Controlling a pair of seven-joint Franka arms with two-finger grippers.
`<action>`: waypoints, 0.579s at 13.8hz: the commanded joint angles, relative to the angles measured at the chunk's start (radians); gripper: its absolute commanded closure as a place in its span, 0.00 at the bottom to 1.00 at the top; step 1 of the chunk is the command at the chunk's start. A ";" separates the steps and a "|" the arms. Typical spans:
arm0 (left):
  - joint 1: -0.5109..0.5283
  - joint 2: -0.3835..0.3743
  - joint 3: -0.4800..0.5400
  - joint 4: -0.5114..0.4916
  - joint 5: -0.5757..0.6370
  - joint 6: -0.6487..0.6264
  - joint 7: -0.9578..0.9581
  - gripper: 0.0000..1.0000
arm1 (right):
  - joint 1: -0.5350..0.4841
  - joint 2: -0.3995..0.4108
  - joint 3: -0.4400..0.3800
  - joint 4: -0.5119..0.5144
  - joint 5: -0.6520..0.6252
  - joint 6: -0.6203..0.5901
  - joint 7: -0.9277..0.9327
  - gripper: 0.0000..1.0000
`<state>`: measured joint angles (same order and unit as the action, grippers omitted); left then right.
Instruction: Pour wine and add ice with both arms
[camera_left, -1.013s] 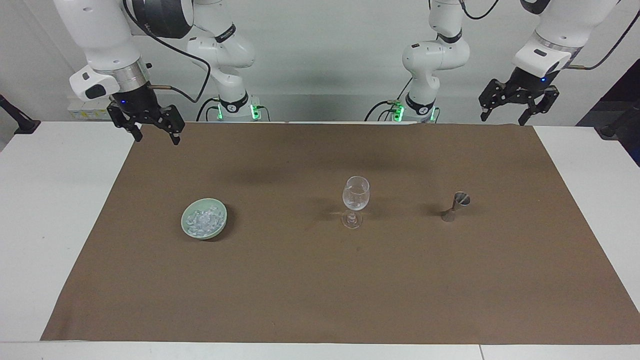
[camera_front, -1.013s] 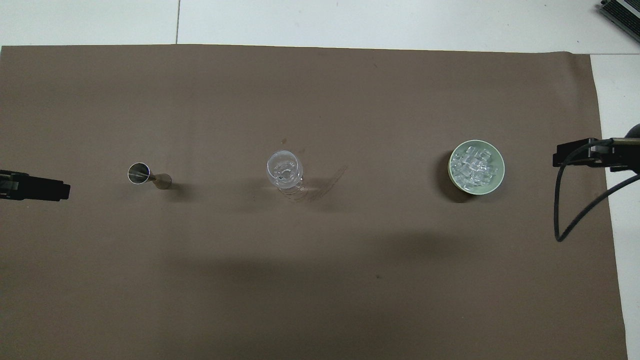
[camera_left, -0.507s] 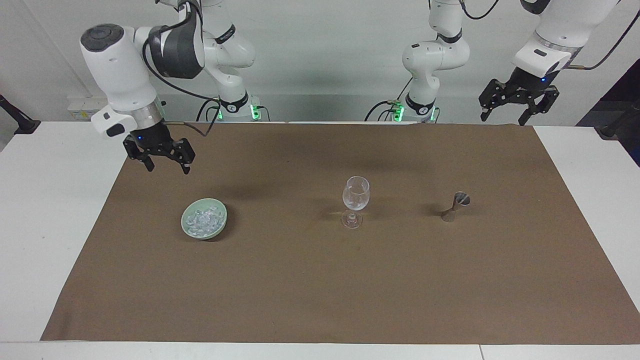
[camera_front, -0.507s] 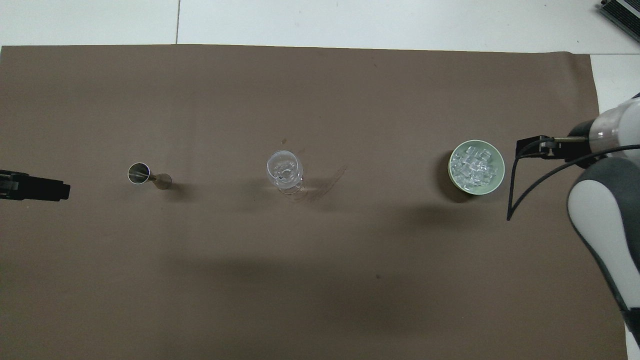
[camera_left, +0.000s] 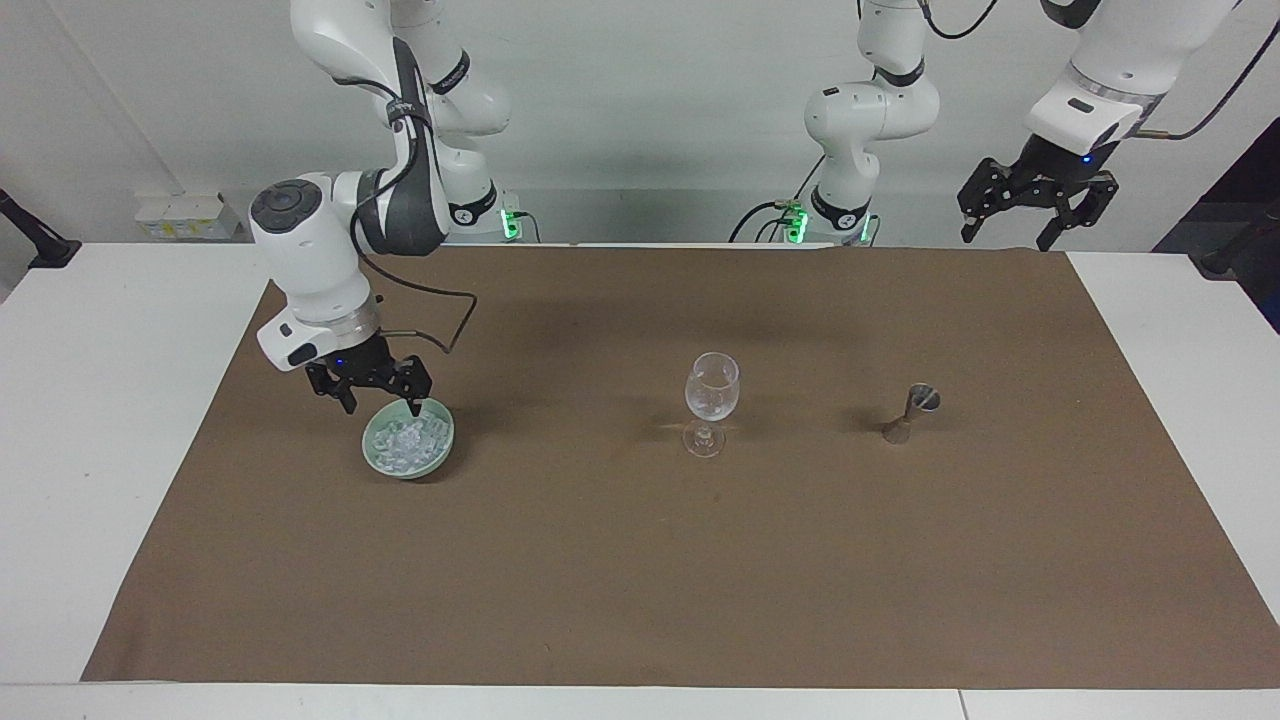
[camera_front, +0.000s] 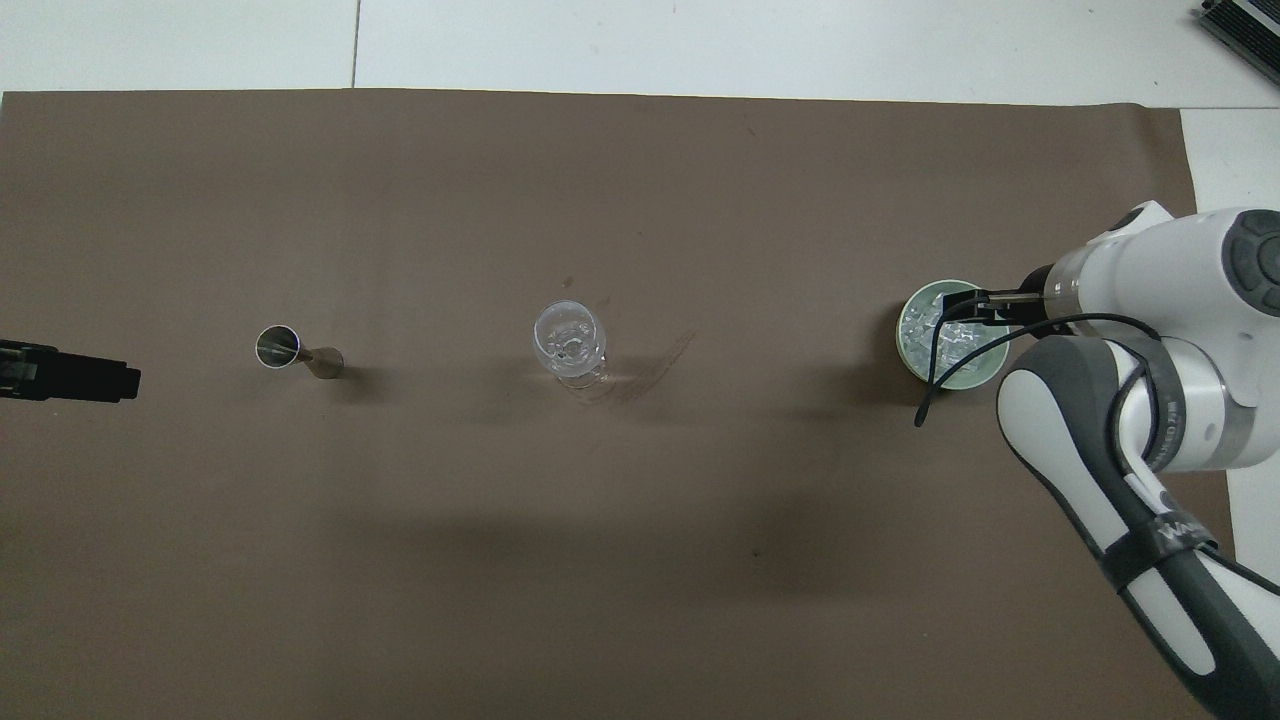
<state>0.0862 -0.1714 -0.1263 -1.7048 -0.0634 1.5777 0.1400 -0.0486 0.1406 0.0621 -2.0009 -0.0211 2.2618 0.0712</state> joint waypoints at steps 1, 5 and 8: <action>0.003 -0.005 0.002 0.011 -0.009 -0.008 0.007 0.00 | 0.007 0.017 0.002 -0.019 0.003 0.044 -0.018 0.00; 0.003 -0.005 0.002 0.011 -0.009 -0.008 0.007 0.00 | 0.007 0.046 0.001 -0.062 -0.003 0.105 -0.018 0.03; 0.003 -0.005 0.002 0.011 -0.009 -0.008 0.007 0.00 | 0.006 0.068 0.001 -0.076 -0.010 0.151 -0.016 0.07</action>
<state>0.0862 -0.1714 -0.1263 -1.7048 -0.0634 1.5777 0.1400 -0.0390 0.2043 0.0620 -2.0598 -0.0219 2.3825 0.0712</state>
